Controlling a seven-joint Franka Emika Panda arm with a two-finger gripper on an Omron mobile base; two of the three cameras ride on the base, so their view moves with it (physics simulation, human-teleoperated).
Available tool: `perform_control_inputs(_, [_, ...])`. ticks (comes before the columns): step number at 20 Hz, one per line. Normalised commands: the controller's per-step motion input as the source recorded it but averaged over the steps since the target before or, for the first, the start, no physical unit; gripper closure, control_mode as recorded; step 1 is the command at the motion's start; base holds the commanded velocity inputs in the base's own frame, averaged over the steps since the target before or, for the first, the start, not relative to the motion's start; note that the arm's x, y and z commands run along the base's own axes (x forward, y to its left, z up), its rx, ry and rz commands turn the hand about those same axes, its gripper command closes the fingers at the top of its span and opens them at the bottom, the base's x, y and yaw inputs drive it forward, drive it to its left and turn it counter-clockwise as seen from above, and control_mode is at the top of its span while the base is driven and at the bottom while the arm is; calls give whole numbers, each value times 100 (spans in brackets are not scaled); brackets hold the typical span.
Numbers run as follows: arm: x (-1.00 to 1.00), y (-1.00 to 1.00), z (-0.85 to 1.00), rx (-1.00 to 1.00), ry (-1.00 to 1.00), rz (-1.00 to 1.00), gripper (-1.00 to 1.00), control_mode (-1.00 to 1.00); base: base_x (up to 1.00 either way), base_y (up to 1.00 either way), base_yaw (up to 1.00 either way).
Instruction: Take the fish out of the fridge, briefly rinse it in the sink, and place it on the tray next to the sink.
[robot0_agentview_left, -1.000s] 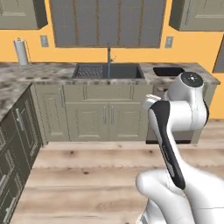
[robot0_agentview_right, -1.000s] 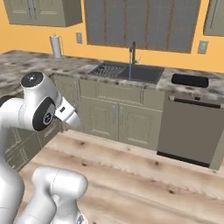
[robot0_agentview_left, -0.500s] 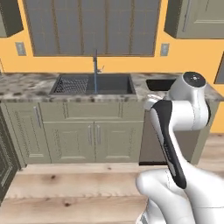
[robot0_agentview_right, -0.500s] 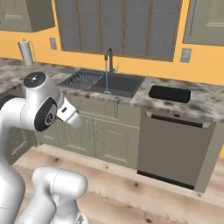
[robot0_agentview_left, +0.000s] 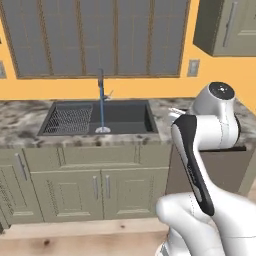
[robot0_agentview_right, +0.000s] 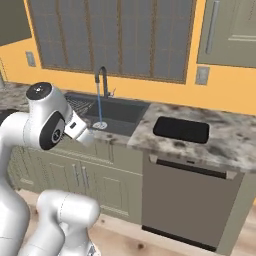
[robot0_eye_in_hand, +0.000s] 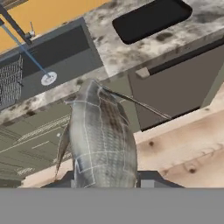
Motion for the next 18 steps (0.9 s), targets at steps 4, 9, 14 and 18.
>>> perform_control_inputs(4, [0, 0, 0, 0, 0, 0, 100, 100, 93, 49, -10])
perform_control_inputs(9, [0, 0, 0, 0, 0, 0, 100, 100, 66, 59, -4])
perform_control_inputs(14, [0, 0, 0, 0, 0, 0, 100, 100, 62, 7, -5])
perform_control_inputs(18, [0, 0, 0, 0, 0, 0, 100, 100, 75, -8, 0])
